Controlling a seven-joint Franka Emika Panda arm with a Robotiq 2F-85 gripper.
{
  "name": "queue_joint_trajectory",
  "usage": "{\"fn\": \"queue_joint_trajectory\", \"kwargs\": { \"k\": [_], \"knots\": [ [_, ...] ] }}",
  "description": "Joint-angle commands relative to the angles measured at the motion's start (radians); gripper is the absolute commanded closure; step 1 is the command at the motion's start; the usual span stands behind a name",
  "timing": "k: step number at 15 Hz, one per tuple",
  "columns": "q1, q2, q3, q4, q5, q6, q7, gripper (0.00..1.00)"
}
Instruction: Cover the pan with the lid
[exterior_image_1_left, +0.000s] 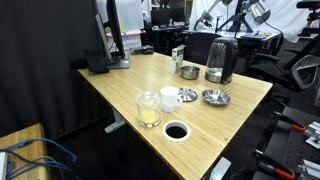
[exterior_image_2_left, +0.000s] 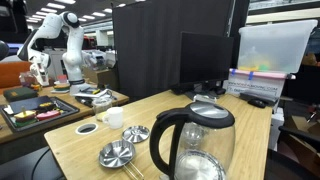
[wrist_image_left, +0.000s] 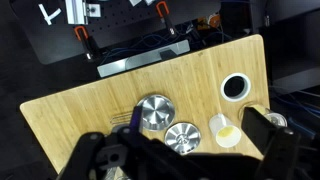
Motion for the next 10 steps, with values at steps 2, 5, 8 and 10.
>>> {"fn": "queue_joint_trajectory", "kwargs": {
  "k": [2, 5, 8, 10],
  "knots": [
    [-0.021, -0.001, 0.012, 0.003, 0.01, -0.005, -0.013, 0.0],
    [-0.019, 0.003, 0.02, 0.008, 0.015, 0.006, -0.011, 0.0],
    [-0.023, 0.035, 0.043, 0.026, 0.015, 0.02, 0.007, 0.0],
    [-0.029, 0.067, 0.069, 0.035, 0.008, 0.061, 0.023, 0.0]
  ]
}}
